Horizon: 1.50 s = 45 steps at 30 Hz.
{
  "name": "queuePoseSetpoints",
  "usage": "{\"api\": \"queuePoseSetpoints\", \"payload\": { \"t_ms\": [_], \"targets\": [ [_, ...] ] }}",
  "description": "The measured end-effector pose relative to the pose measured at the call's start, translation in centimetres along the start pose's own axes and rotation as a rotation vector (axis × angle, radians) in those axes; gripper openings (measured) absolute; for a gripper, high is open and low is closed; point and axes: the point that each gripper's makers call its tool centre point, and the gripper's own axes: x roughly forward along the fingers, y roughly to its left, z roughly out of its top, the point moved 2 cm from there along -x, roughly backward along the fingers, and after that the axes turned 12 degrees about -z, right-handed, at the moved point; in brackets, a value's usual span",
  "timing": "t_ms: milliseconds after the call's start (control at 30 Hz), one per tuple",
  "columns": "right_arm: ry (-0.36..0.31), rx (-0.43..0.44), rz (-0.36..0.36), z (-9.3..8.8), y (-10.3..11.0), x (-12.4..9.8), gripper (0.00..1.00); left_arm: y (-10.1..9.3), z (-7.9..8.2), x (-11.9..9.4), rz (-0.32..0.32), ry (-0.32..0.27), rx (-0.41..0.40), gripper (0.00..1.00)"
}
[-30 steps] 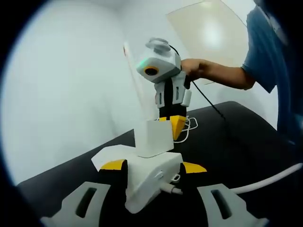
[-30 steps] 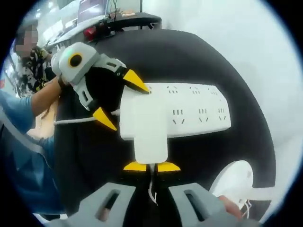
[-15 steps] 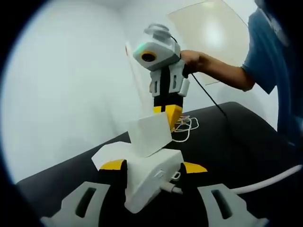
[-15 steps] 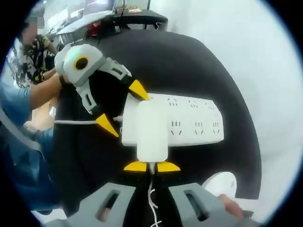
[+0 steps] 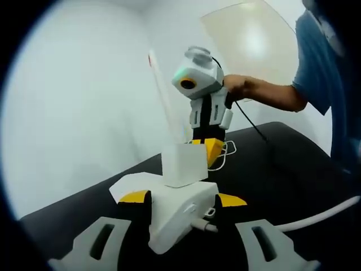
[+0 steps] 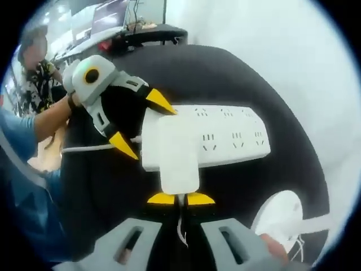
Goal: Insert the desk lamp plug into the socket, turn on the power strip switch, turn on the lamp switch, then turn off the lamp switch, turn off the power strip switch, and remove the plug from the socket.
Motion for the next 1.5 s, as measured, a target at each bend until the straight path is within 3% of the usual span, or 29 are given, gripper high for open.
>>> {"api": "queuePoseSetpoints", "payload": {
  "t_ms": [233, 300, 433, 533, 600, 767, 1033, 1200, 1333, 1500],
  "targets": [
    [0.027, -0.056, -0.016, 1.9, -0.1, -0.8, 0.05, 0.0, -0.1, -0.1, 0.001, 0.004, -0.003, 0.43],
    [0.091, -0.116, -0.028, 1.8, -0.3, -0.9, 0.05, 0.0, -0.1, -0.1, 0.001, 0.005, -0.006, 0.43],
    [0.113, -0.121, -0.027, 3.0, -0.8, -0.9, 0.05, 0.1, -0.1, -0.2, 0.005, 0.007, -0.009, 0.43],
    [0.14, -0.147, -0.043, 2.9, -0.1, -1.0, 0.05, 0.2, -0.2, -0.2, 0.007, 0.012, -0.007, 0.43],
    [0.144, -0.158, -0.051, 3.4, -1.1, -0.9, 0.05, 0.1, -0.2, -0.2, 0.009, 0.012, -0.007, 0.43],
    [0.087, -0.121, -0.048, 2.3, -0.7, -0.6, 0.05, -0.3, 0.1, 0.1, 0.003, 0.005, -0.006, 0.43],
    [-0.042, 0.087, 0.021, 0.4, -0.1, 0.0, 0.05, -0.3, 0.1, 0.1, -0.002, 0.002, 0.001, 0.42],
    [-0.029, 0.064, 0.014, 0.6, -0.1, -0.1, 0.05, -0.1, 0.1, 0.0, -0.002, 0.002, 0.001, 0.42],
    [0.026, -0.019, -0.011, 0.4, 0.1, -0.3, 0.05, -0.1, 0.0, 0.0, 0.0, 0.002, -0.001, 0.42],
    [0.035, -0.026, -0.022, 0.1, -0.2, 0.1, 0.05, -0.2, 0.2, 0.1, -0.002, -0.001, 0.003, 0.42]
  ]
}}
